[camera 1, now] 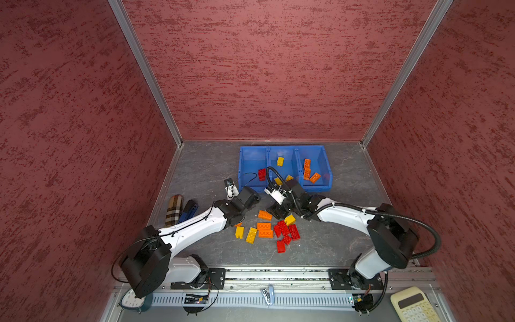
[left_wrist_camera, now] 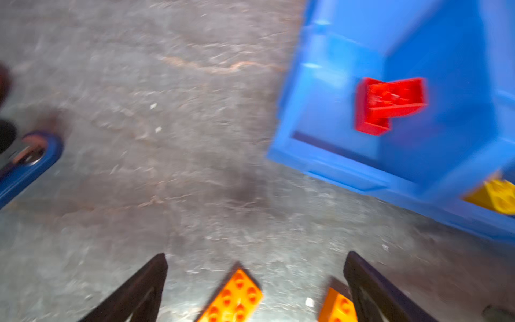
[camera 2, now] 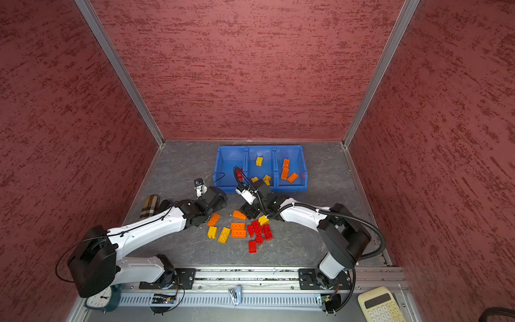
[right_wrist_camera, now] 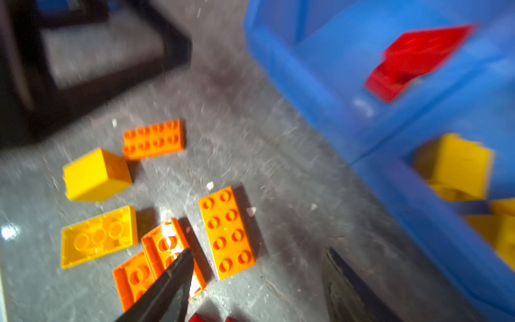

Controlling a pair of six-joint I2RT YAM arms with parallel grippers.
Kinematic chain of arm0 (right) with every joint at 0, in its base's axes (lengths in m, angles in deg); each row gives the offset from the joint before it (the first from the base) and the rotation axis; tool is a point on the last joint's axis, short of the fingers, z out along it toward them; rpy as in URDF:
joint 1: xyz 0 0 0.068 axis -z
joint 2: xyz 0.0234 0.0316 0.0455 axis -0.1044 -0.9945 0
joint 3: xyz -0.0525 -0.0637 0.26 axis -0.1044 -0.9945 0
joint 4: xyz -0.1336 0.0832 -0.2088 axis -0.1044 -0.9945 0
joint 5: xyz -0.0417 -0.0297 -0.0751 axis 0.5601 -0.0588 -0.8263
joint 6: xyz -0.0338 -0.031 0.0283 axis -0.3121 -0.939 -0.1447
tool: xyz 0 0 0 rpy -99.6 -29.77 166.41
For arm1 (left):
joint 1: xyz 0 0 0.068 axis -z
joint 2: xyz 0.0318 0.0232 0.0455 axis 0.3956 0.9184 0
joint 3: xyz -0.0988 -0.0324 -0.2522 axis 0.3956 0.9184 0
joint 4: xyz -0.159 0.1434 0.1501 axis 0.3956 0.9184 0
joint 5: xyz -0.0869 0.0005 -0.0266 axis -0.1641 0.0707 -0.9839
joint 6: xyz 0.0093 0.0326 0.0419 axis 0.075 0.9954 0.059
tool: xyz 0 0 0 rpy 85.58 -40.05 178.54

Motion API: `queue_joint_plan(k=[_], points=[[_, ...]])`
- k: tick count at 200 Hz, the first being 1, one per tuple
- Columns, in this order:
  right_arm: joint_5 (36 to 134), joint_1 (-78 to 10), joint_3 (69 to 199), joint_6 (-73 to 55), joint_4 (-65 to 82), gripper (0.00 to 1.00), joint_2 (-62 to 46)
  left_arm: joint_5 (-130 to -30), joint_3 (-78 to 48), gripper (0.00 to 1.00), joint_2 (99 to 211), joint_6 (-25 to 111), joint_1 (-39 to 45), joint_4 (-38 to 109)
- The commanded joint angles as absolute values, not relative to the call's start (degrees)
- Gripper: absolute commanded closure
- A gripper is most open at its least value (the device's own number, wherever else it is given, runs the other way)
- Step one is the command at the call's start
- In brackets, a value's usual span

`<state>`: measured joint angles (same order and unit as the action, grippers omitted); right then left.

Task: Sort the legos into containers by color
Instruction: 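Grasp another orange brick with the right gripper while the left gripper moves over the pile, then drop the orange brick in its compartment while the left gripper lowers to yellow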

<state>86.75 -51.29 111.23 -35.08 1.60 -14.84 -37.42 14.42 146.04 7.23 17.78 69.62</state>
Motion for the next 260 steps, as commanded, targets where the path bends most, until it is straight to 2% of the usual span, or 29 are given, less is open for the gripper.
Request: queue_joint_plan(k=[1, 52, 70, 93, 127, 151, 195, 229, 260], points=[[87.7, -53.2, 116.2, -42.7, -2.5, 0.27, -19.8, -38.5, 17.6, 0.01, 142.7, 1.9, 16.2, 70.8], [84.1, -55.4, 121.2, -47.6, -6.5, 0.27, -27.0, -38.9, 22.5, 0.01, 137.2, -0.8, 14.2, 71.5], [83.7, -55.6, 121.5, -48.4, -7.1, 0.3, -27.8, -39.3, 23.5, 0.01, 135.8, -1.1, 13.5, 71.5], [82.6, -55.7, 121.8, -47.9, -7.1, 0.4, -27.9, -39.9, 24.5, 0.01, 134.3, -0.3, 13.4, 70.9], [81.9, -55.7, 121.3, -46.6, -6.8, 0.62, -26.5, -40.0, 24.4, 0.01, 134.4, -0.5, 13.3, 71.3], [81.4, -55.4, 119.2, -45.5, -5.3, 0.69, -21.7, -40.6, 23.8, 0.01, 135.1, 1.1, 13.5, 70.3], [82.6, -49.9, 113.4, -40.8, 0.6, 0.72, -6.7, -41.5, 20.1, 0.01, 137.9, 8.5, 15.8, 69.1], [78.1, -40.3, 107.2, -31.7, 10.3, 0.72, 4.0, -44.1, 16.1, 0.01, 139.2, 18.0, 20.6, 68.5], [75.5, -30.0, 104.4, -21.6, 13.2, 0.71, 7.2, -49.3, 12.0, 0.0, 141.5, 23.1, 24.7, 71.6]])
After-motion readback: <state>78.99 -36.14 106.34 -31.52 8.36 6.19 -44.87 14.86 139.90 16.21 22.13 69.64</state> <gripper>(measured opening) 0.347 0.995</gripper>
